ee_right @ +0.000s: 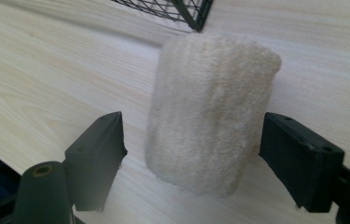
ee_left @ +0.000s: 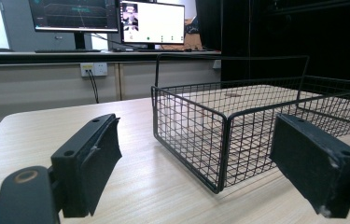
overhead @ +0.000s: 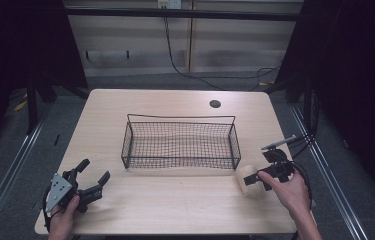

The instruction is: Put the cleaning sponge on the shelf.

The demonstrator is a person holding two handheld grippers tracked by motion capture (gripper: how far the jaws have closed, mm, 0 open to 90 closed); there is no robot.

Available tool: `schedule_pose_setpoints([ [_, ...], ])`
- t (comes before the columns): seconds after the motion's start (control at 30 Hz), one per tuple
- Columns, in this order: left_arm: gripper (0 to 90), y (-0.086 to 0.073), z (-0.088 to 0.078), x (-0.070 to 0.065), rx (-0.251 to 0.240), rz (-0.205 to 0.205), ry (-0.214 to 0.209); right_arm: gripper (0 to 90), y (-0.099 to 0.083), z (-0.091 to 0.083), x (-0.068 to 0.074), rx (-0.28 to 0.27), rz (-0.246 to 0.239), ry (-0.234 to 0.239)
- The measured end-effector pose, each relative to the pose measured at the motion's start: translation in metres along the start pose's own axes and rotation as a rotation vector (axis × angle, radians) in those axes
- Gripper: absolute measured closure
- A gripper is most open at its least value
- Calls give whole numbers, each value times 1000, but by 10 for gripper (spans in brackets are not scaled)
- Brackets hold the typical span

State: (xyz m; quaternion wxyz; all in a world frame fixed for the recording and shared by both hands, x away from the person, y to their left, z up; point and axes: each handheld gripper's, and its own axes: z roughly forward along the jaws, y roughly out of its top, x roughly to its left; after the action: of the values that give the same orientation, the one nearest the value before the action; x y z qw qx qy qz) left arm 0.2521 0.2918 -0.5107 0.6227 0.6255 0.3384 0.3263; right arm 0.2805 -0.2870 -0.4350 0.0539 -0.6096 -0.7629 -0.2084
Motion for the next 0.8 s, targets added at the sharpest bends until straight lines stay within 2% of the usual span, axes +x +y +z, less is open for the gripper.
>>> schedule_pose_setpoints([
  [0.1, 157, 0, 0, 0, 0, 0, 0, 222, 2, 6, -5, 15, 17, 13],
  [0.5, 157, 0, 0, 0, 0, 0, 0, 211, 5, 20, -2, 79, 3, 4],
  [0.8, 157, 0, 0, 0, -1, -1, 0, 218, 6, 27, -1, 104, -2, 6],
])
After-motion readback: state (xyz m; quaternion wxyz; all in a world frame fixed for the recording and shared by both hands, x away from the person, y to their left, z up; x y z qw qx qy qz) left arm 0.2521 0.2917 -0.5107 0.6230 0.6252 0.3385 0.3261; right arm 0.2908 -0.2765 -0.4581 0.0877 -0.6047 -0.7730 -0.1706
